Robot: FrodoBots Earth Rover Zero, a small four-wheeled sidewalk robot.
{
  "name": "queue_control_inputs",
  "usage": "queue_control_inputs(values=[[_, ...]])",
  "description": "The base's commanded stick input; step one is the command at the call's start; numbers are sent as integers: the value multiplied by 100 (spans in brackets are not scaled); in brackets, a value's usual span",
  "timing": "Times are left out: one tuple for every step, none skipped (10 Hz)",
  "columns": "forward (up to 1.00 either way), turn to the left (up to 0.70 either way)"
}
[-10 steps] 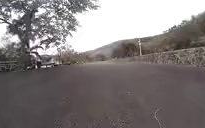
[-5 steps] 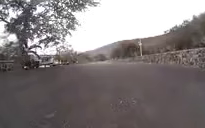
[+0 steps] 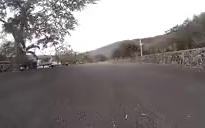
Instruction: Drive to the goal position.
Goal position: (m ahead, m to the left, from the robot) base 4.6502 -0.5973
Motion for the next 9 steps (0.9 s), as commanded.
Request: queue_control_inputs(values=[[70, 0], [70, 0], [70, 0], [70, 0], [70, 0], [70, 0], [70, 0], [70, 0], [70, 0]])
